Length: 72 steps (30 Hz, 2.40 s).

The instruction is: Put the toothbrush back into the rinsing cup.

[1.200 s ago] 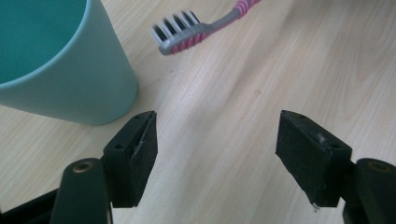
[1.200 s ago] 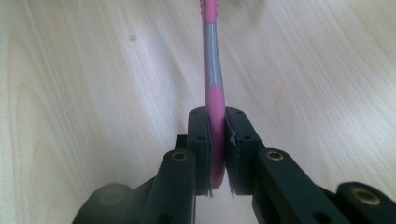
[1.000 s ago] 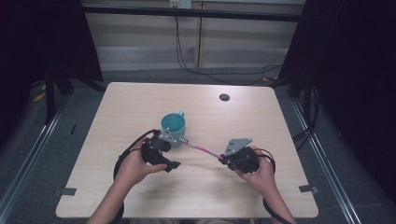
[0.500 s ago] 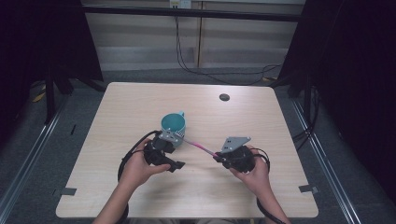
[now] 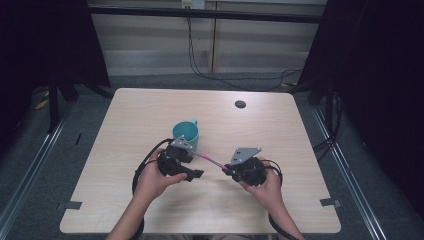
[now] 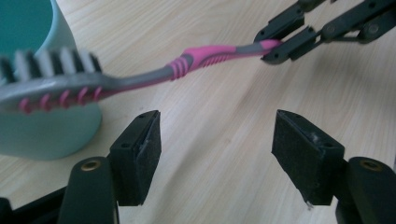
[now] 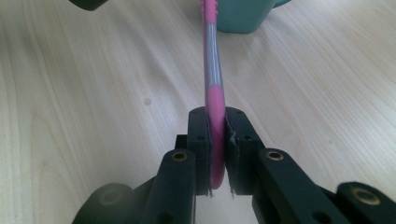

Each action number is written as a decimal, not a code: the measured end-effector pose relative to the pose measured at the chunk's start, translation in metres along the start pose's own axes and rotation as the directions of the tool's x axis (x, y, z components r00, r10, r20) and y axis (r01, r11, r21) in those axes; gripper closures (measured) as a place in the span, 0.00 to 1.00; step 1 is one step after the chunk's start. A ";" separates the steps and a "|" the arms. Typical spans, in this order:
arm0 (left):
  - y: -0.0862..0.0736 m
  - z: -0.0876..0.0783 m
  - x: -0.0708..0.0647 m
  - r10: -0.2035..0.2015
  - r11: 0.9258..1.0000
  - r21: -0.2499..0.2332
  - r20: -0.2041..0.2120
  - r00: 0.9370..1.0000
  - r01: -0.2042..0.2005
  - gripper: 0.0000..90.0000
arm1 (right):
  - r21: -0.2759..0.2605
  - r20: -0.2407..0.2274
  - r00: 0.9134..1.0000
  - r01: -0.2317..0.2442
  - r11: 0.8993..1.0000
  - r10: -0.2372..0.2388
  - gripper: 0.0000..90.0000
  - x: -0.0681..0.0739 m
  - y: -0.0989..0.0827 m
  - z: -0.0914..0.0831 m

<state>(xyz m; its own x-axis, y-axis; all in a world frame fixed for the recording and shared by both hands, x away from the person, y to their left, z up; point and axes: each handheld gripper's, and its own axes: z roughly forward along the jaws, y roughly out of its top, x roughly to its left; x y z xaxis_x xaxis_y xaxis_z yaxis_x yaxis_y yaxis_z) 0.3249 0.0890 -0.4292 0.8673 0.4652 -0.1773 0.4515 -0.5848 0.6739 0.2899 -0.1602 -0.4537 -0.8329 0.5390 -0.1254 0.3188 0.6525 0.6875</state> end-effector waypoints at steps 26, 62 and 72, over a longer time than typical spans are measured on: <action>0.014 -0.005 0.002 -0.126 0.974 -0.185 0.034 0.991 0.130 0.74 | 0.006 -0.033 0.999 -0.043 0.999 0.043 0.90 0.014 0.010 0.017; 0.015 -0.009 0.001 -0.164 0.948 -0.258 0.094 0.982 0.184 0.89 | -0.015 -0.075 0.989 -0.127 0.992 0.125 0.86 0.019 0.011 0.026; 0.014 -0.010 0.004 -0.194 0.935 -0.284 0.095 0.976 0.213 0.89 | -0.019 -0.093 0.990 -0.104 0.994 0.101 0.78 0.024 0.015 0.030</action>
<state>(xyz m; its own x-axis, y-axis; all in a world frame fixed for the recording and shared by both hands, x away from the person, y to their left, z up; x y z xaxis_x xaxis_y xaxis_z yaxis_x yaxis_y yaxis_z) 0.3328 0.0894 -0.4138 0.7793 0.5044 -0.3718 0.5475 -0.2593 0.7957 0.2878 -0.1213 -0.4676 -0.8348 0.5504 0.0123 0.3947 0.5828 0.7103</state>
